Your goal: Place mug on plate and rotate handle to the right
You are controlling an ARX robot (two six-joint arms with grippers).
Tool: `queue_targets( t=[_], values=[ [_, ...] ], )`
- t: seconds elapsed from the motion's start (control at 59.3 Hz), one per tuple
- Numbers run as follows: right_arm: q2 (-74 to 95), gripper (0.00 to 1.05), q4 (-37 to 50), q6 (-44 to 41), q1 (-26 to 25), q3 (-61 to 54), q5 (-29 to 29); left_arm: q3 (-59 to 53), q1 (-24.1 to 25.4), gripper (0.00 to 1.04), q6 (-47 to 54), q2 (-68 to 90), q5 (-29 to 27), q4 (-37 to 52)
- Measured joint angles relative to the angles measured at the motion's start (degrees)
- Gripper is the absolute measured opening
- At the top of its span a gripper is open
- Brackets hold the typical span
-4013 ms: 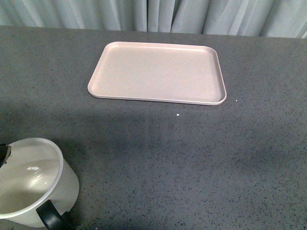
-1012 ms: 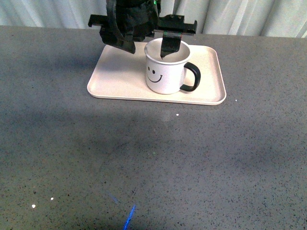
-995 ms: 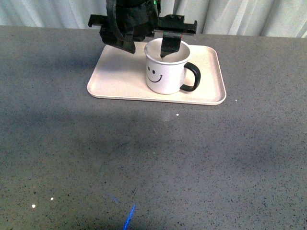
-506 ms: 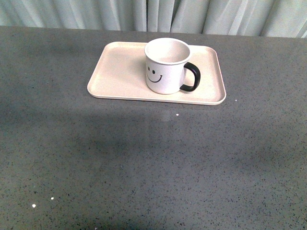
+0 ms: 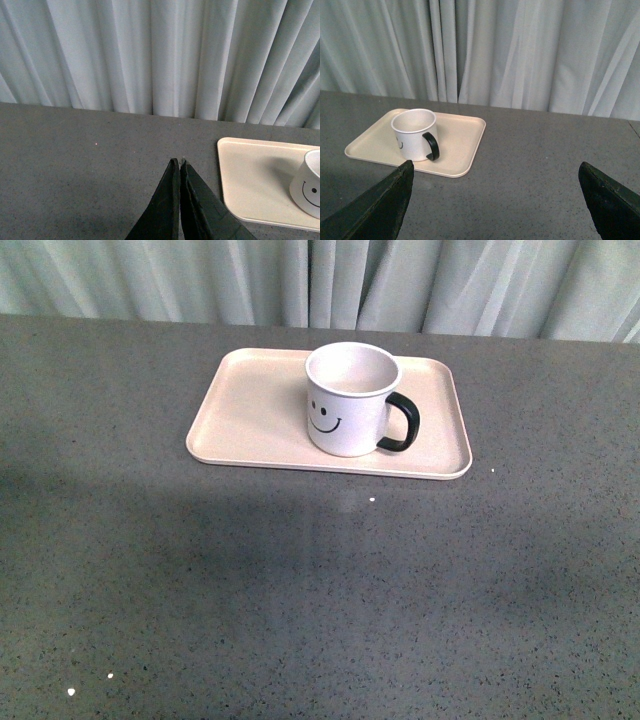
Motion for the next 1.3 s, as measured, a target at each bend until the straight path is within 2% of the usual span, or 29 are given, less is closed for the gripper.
queue_targets(
  t=[0.202,0.27,0.371,0.472,0.573,1.298],
  values=[
    [0.00,0.96,0.00,0.00,0.00,0.00,0.02,-3.89,2.32,0.01,0.02,-7.65,2.49,-3.82],
    [0.00,0.96,0.00,0.00,0.00,0.00,0.02,-4.85,5.38,0.01,0.09,-10.29,6.60,-5.46],
    [-0.02,0.96,0.00,0.00,0.00,0.00,0.02,-6.01,7.28,0.01,0.09,-13.73,6.82,-7.78],
    [0.00,0.96,0.00,0.00,0.00,0.00,0.02,-6.84,7.30,0.01,0.13,-16.68,7.43,-9.92],
    [0.00,0.96,0.00,0.00,0.00,0.00,0.02,-9.09,7.37,0.01,0.15,-17.90,7.34,-8.35],
    [0.00,0.96,0.00,0.00,0.00,0.00,0.02,-9.25,7.39,0.01,0.17,-39.87,7.37,-29.46]
  ],
)
